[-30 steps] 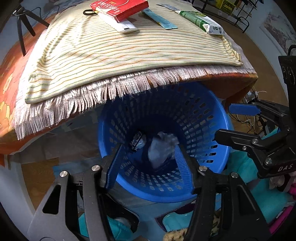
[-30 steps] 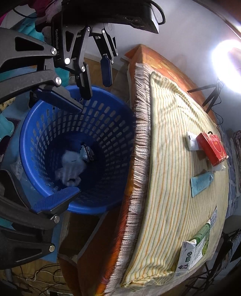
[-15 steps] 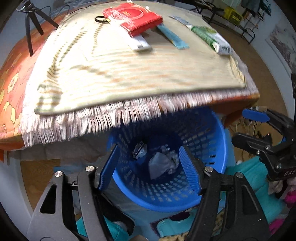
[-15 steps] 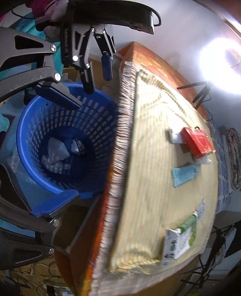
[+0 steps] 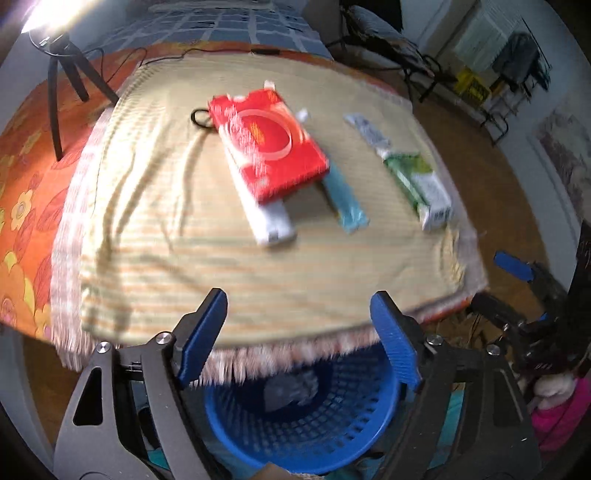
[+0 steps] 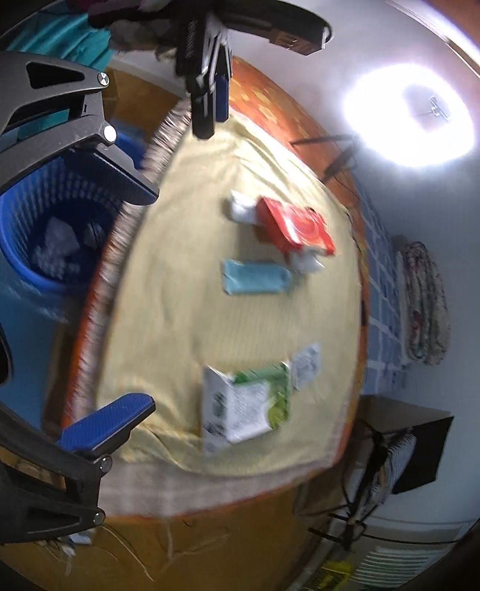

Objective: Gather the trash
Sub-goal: 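Grasp the red medicine box with the left tool while the right tool grasps the milk carton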

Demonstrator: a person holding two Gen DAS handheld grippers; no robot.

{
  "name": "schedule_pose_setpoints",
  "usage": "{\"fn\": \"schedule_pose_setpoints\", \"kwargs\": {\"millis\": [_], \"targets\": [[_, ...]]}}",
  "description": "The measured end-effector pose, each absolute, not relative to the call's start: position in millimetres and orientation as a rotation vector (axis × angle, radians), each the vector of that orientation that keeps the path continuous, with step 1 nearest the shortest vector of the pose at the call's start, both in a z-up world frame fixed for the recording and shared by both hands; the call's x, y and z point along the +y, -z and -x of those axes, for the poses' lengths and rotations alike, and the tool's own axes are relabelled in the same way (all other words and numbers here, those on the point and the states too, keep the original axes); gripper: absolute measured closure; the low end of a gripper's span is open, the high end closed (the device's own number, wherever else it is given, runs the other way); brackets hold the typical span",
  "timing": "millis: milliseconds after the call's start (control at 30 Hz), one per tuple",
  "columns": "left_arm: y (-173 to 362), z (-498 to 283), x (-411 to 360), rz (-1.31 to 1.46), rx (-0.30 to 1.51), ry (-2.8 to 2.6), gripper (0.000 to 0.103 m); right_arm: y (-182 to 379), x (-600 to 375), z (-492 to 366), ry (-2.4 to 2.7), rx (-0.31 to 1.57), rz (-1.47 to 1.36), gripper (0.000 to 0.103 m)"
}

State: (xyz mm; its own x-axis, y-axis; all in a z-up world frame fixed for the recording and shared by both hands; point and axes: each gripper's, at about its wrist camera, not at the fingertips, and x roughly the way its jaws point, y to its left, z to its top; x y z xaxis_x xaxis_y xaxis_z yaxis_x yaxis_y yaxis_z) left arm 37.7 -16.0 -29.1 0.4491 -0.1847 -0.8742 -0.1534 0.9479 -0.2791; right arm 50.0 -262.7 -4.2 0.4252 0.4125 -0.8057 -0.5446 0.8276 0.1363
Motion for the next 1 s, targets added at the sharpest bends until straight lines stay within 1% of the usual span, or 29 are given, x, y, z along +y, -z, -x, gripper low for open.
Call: {"fn": "schedule_pose_setpoints", "kwargs": {"millis": [233,500,767,1000], "targets": [[23.2,-94.9,9.5,0.467,1.08,-0.041,0.017,-1.4,-268.8,-98.9,-0.541,0.929,0.16,0.0],[48.9,-150.3,26.4,0.559,1.138,-0.102,0.017,14.7,-279.5,-150.4,-0.496,0.981,0.097,0.0],[64.2,-183.8,26.2,0.514,1.152,-0.159,0.017,28.7,-280.8,-180.4,-0.462,1.026,0.063,0.0],[79.3,-204.6,29.0,0.539,1.168,-0.204,0.017,39.3,-265.4,-197.5,-0.455,1.048,0.104,0.0]]}}
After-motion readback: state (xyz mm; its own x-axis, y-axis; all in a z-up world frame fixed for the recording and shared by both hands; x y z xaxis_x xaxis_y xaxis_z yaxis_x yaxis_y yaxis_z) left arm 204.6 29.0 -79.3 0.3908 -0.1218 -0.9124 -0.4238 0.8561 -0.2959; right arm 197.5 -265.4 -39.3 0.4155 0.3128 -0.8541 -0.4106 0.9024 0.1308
